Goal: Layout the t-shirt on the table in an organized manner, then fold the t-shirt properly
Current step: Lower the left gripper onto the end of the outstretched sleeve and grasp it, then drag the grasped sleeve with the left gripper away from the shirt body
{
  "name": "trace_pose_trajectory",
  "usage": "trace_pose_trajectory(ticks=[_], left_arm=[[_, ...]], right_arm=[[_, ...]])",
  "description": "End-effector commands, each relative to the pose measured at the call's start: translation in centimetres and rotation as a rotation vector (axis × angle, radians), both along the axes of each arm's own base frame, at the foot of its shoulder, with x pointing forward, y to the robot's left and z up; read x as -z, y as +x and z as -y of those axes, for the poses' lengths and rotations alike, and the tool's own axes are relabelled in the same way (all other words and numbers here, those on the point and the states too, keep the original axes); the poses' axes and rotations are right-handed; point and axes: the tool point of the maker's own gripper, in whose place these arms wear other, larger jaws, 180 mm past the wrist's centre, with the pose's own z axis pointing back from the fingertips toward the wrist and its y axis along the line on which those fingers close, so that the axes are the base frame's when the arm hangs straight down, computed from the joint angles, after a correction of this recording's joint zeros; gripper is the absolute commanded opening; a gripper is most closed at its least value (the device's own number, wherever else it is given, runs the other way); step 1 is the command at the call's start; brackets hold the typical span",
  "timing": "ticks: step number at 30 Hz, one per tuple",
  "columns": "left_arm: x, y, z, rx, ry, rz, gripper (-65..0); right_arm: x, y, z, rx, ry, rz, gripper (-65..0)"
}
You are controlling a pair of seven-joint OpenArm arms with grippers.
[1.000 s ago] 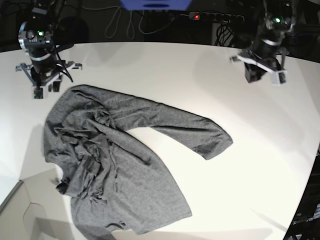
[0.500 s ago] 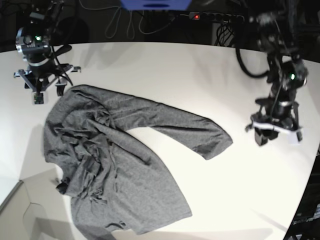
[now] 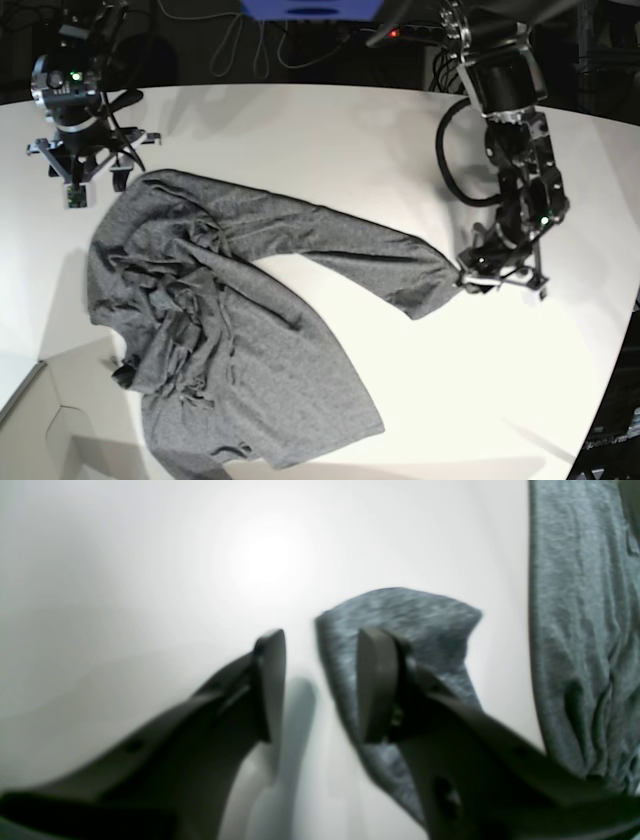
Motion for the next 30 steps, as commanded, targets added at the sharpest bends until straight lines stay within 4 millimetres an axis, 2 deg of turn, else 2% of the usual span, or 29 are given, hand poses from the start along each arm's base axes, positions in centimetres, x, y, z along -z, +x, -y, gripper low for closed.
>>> trace_pose_trajectory(ticks=[1,4,8,10,13,16,20,24,27,30], left_arm=[[-1.7,1.5,0.6,0.019,0.014,0.066,-41.5],[-1.7,2.2,2.6,0.065,0.060,0.118,-41.5],[-0.1,1.9,3.7,0.109,0.092,0.100,-41.5],[0.1,1.8,3.8,0.110,0.090,0.096,-41.5],[-0.5,1.8,3.6,0.111,0.093,0.110,-41.6],[-1.3,0.8,2.2,0.075,0.103,0.134,-41.6],[-1.8,0.7,1.2,0.036,0.097,0.147,-41.6],[0.5,0.2,1.3,0.034,0.083,0.089,-41.6],[0.7,0.8,1.3,0.033,0.076,0.081,-41.6],[1.7,0.4,1.4,0.035,0.069,0.054,-41.6]], right_arm=[[-1.0,0.5,0.0,-0.008,-0.008,0.039,-34.4],[-0.9,0.4,0.1,-0.008,-0.010,0.035,-34.4],[-0.8,0.3,0.1,-0.008,-0.010,0.034,-34.4],[-0.9,0.3,0.1,-0.007,-0.012,0.034,-34.4],[-0.9,0.3,0.2,-0.008,-0.013,0.032,-34.4],[-0.9,0.2,0.3,-0.004,-0.015,0.032,-34.4],[-0.9,0.3,0.2,-0.006,-0.014,0.032,-34.4],[-1.0,0.5,0.2,-0.007,-0.011,0.038,-34.4],[-1.0,0.6,0.2,-0.007,-0.011,0.040,-34.4],[-1.0,0.6,0.2,-0.008,-0.012,0.040,-34.4]])
